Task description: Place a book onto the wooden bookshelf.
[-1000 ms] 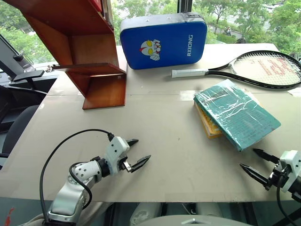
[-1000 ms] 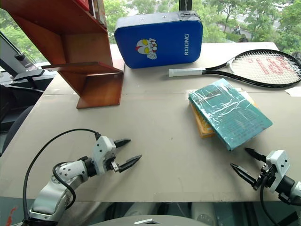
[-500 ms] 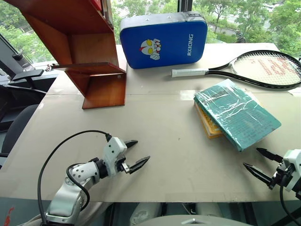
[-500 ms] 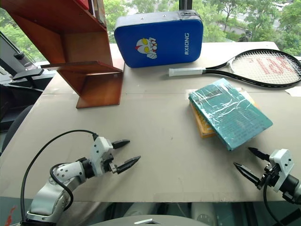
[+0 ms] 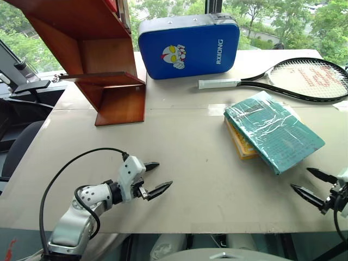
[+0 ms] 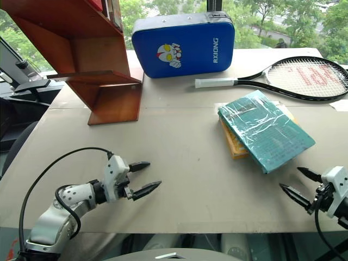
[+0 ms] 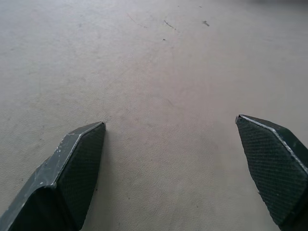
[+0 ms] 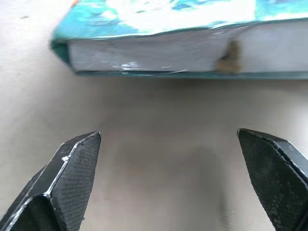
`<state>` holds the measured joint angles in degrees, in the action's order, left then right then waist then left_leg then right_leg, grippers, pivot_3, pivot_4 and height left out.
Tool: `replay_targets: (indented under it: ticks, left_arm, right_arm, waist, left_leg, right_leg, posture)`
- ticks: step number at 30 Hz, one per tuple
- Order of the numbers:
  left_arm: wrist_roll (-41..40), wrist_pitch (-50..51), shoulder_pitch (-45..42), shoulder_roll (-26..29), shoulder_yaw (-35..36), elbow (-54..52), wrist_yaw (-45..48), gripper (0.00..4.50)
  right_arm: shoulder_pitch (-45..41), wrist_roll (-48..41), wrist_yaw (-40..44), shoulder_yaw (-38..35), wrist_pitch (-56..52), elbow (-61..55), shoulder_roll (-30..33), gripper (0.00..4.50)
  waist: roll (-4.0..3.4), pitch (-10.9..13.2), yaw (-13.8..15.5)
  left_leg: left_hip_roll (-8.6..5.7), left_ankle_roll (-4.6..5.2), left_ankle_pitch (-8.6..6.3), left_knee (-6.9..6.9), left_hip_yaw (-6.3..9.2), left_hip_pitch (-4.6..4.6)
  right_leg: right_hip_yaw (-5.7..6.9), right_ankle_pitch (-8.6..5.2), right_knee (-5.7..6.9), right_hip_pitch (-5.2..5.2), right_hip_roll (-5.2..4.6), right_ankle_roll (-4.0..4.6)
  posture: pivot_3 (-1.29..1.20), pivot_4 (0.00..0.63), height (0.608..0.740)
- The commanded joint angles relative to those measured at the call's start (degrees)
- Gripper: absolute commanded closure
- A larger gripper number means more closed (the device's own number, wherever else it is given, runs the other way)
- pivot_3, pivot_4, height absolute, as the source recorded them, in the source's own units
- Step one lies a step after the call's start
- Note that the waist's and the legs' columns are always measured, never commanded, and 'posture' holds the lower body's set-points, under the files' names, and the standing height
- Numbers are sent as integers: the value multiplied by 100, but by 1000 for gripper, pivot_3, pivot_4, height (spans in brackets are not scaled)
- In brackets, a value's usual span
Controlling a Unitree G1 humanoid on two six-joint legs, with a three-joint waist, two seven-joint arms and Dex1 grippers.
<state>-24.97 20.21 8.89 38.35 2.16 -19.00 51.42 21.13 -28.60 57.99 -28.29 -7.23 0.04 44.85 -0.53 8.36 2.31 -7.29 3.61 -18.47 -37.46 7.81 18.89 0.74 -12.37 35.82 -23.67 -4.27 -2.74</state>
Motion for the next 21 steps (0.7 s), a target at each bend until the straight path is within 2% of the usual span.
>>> replay_targets:
  ticks: [1, 6, 10, 13, 17, 18, 19, 21]
  left_arm:
    - [-756, 632, -596, 275, 390, -507, 162, 48]
    - [-1506, 1368, -1531, 825, 743, -693, 445, 48]
    - [-1982, 1776, -2220, 1326, 917, -717, 793, 48]
    - [-1986, 1837, -2761, 1645, 930, -591, 975, 0]
    - [-2048, 1820, -3264, 1869, 1098, -455, 1129, 0]
    - [-2111, 1851, -3348, 1890, 1147, -440, 1140, 0]
    - [-2217, 1904, -3413, 1917, 1213, -458, 1171, 0]
    - [-2386, 2028, -3520, 1950, 1262, -516, 1188, 0]
  right_arm:
    - [-551, 484, -701, -418, -153, 555, 505, 0]
    - [-1714, 1037, -1558, -153, -943, 1090, 1150, 0]
    - [-3004, 1001, -1931, 184, -1503, 1480, 999, 0]
    - [-3963, 1287, -2231, 637, -1500, 2066, 789, 909]
    - [-4999, 1627, -2575, 1117, -1462, 2916, 473, 2671]
    - [-5191, 1670, -2584, 1203, -1428, 3097, 407, 3247]
    - [-5420, 1711, -2545, 1309, -1361, 3327, 316, 3366]
    - [-5848, 1865, -2478, 1510, -1151, 3864, 162, 4411]
  waist:
    - [15, 11, -1]
    - [12, 14, -36]
    - [22, 22, -135]
    - [26, 26, -164]
    - [24, 32, -167]
    - [24, 33, -165]
    - [24, 33, -174]
    - [25, 33, -212]
  left_leg:
    - [0, -1, 0, 0, 0, 0]
    - [0, -3, 3, 2, -6, 4]
    - [5, 18, 15, 3, -8, 10]
    - [5, 20, 16, 2, -11, 14]
    - [5, 20, 16, 1, -15, 17]
    - [5, 20, 17, 3, -15, 18]
    - [5, 20, 17, 3, -15, 25]
    - [5, 19, 19, -21, -16, 79]
  right_leg:
    - [1, 0, 0, 0, 1, 0]
    - [-2, 2, 4, -14, 2, 4]
    - [-4, 1, 0, -20, 5, 6]
    - [-5, 2, -3, -23, 4, 6]
    - [-8, 2, -1, -30, 5, 7]
    - [-8, 2, -1, -34, 5, 7]
    - [-8, 2, -1, -43, 5, 7]
    - [-8, 8, 8, -90, 7, 13]
  posture:
    - [0, 150, 740]
    - [0, 150, 740]
    - [0, 150, 740]
    - [0, 150, 740]
    - [0, 150, 740]
    - [0, 150, 740]
    - [0, 150, 740]
    - [0, 150, 740]
